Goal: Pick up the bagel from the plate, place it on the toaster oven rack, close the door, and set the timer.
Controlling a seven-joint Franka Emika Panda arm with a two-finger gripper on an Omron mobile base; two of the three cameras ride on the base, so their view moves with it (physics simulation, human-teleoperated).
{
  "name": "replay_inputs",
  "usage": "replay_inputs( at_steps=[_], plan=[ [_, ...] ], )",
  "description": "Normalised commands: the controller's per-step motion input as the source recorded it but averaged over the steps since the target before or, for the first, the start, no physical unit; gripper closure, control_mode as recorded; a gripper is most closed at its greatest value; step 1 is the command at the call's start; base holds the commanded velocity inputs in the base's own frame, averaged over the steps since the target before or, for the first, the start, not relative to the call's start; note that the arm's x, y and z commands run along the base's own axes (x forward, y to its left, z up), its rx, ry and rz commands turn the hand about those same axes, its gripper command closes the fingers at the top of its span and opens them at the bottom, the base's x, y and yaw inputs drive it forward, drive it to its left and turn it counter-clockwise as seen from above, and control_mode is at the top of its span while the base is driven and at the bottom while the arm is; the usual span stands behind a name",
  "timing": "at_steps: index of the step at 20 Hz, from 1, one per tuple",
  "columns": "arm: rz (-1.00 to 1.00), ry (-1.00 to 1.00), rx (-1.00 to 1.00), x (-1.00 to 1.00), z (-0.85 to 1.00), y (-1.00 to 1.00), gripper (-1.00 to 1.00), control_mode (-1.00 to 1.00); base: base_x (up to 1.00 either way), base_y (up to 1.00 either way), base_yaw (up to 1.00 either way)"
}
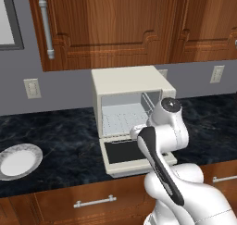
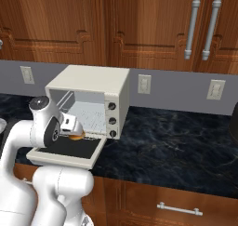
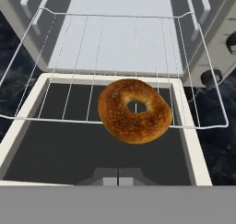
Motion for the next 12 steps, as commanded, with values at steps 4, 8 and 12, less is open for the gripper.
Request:
replay_inputs(
  at_steps=[4,8,12],
  plan=[
    [0.0,0.01,0.0,-0.05,-0.36,-0.07,1.0,-1.0,0.0,0.0,0.0],
    [0.0,0.0,0.0,0.02,-0.39,-0.01,1.0,-1.0,0.0,0.0,0.0],
    [0.0,0.0,0.0,0.26,-0.19,0.0,1.0,-1.0,0.0,0.0,0.0]
  ],
)
